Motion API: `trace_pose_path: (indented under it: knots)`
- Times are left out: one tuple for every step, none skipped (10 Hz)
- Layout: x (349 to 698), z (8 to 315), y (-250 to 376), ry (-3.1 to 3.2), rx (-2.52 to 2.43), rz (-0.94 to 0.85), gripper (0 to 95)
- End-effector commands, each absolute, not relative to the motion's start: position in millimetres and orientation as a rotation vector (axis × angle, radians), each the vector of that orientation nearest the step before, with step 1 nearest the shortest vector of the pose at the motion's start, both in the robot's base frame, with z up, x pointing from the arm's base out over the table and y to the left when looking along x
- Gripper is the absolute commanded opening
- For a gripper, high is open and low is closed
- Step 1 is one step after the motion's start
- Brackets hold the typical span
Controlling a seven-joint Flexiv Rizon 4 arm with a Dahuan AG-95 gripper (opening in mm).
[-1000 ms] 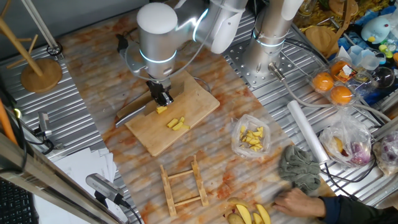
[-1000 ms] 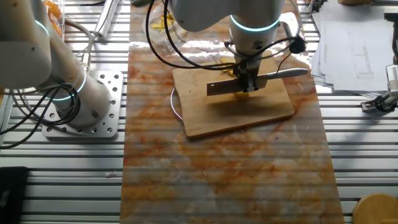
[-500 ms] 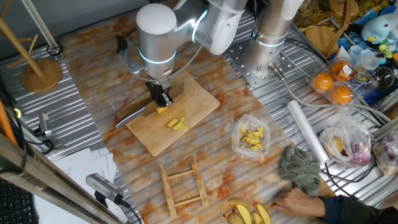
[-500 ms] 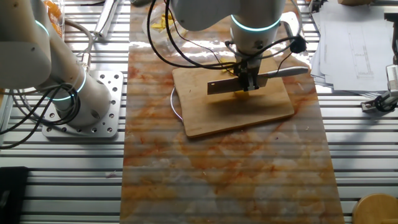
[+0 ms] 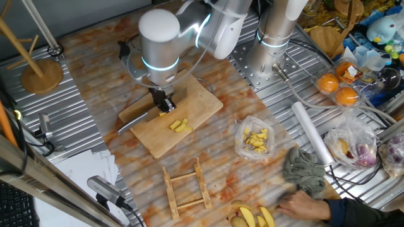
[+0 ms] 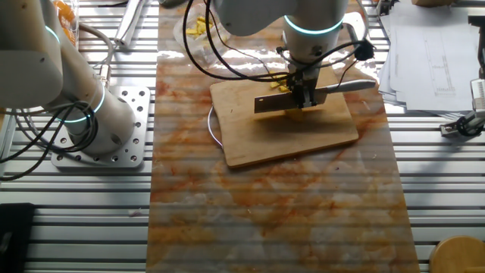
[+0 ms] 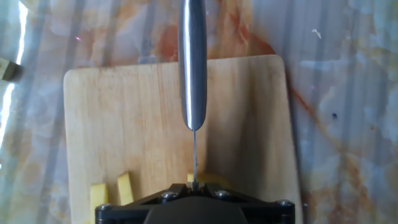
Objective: Chop the potatoes
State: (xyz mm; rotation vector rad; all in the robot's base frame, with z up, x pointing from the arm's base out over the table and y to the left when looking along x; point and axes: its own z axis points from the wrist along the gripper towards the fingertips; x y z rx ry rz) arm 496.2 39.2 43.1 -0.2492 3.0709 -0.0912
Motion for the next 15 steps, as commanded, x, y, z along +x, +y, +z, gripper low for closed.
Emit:
trace_pose_path:
  knots:
    - [497, 20, 31, 3.031, -0.265, -0.095, 0.0]
    - [494, 19, 32, 3.050, -0.233, -0.034, 0.0]
    - [493, 26, 33, 3.033, -0.223, 0.002, 0.0]
    - [498, 45, 38, 3.057, -0.214, 0.012, 0.0]
    - [506, 64, 44, 3.070, -0.181, 0.043, 0.0]
    - [514, 85, 53, 3.105, -0.165, 0.008, 0.0]
    - [514, 89, 53, 3.103, -0.173, -0.001, 0.0]
    - [513, 89, 51, 3.104, -0.177, 0.001, 0.0]
    - [511, 88, 46, 3.109, -0.180, -0.002, 0.0]
    - [510, 87, 42, 3.112, -0.178, -0.006, 0.0]
    - [509, 86, 38, 3.110, -0.189, -0.001, 0.0]
    - [507, 85, 36, 3.109, -0.193, -0.007, 0.0]
    - [505, 83, 35, 3.106, -0.199, -0.008, 0.0]
    - [504, 79, 34, 3.104, -0.205, -0.010, 0.0]
    - [504, 78, 33, 3.103, -0.203, -0.011, 0.0]
